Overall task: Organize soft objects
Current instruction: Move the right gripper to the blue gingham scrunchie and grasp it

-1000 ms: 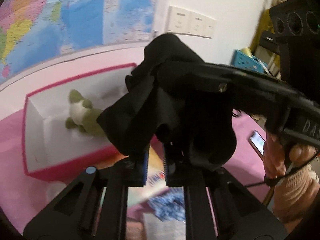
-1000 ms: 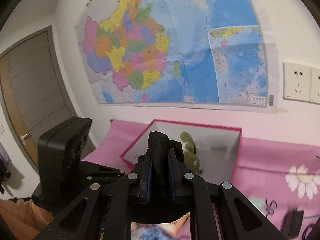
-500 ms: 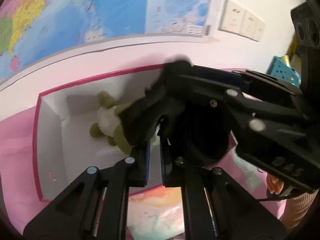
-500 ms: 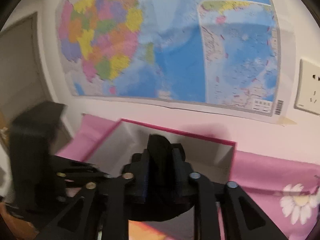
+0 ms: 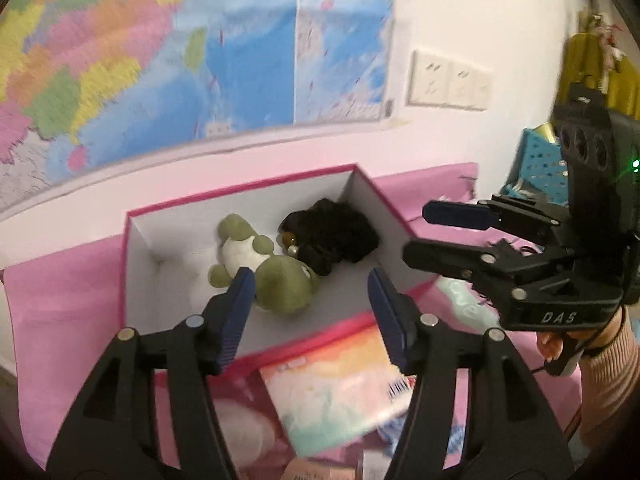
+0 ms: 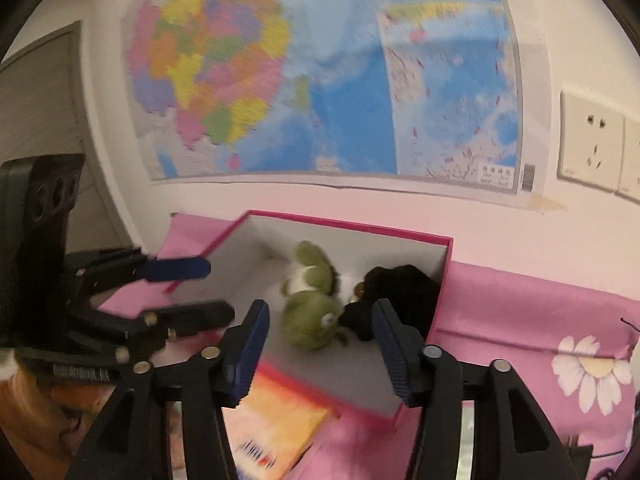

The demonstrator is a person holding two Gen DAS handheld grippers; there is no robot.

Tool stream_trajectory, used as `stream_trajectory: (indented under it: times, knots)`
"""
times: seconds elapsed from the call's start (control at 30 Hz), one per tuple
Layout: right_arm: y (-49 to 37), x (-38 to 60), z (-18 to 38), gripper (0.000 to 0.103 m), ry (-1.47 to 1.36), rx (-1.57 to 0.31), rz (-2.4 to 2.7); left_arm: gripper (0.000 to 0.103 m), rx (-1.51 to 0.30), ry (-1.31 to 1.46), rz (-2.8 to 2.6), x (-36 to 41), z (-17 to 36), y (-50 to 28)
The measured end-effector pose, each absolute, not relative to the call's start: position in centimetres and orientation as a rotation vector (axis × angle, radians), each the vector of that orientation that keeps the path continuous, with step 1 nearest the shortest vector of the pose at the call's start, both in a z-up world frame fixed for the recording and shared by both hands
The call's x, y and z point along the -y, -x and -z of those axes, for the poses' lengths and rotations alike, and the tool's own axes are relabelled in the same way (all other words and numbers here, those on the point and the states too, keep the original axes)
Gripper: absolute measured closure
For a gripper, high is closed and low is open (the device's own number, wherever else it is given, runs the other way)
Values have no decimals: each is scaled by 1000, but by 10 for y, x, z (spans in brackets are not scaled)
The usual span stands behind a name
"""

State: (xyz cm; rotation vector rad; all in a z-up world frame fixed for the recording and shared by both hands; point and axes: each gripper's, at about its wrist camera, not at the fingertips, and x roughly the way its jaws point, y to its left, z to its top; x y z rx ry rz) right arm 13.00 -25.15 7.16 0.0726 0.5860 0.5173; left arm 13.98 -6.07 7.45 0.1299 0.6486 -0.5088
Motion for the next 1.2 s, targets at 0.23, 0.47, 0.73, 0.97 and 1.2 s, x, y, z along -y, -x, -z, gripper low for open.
stream_trajectory:
  times: [0.23,0.47,0.73,0.97,1.2]
  knots:
    - [-67,253,-77,48,-90,-657,-636,42,-616,-131,578,40,-78,-85]
    - [-24,238,-48,42,-67,-773,-653,29,-618,-183,576,34,-51,-41]
    - [-20,229,9,41,-123,-907,-593,29,-730,-223,518,37,-3,-30]
    - [-32,235,24,41,-213,-937,-560,29,-762,-237,469,46,12,-26]
    - [-36,225,32,41,-219,-978,-558,29,-772,-245,473,51,16,-25]
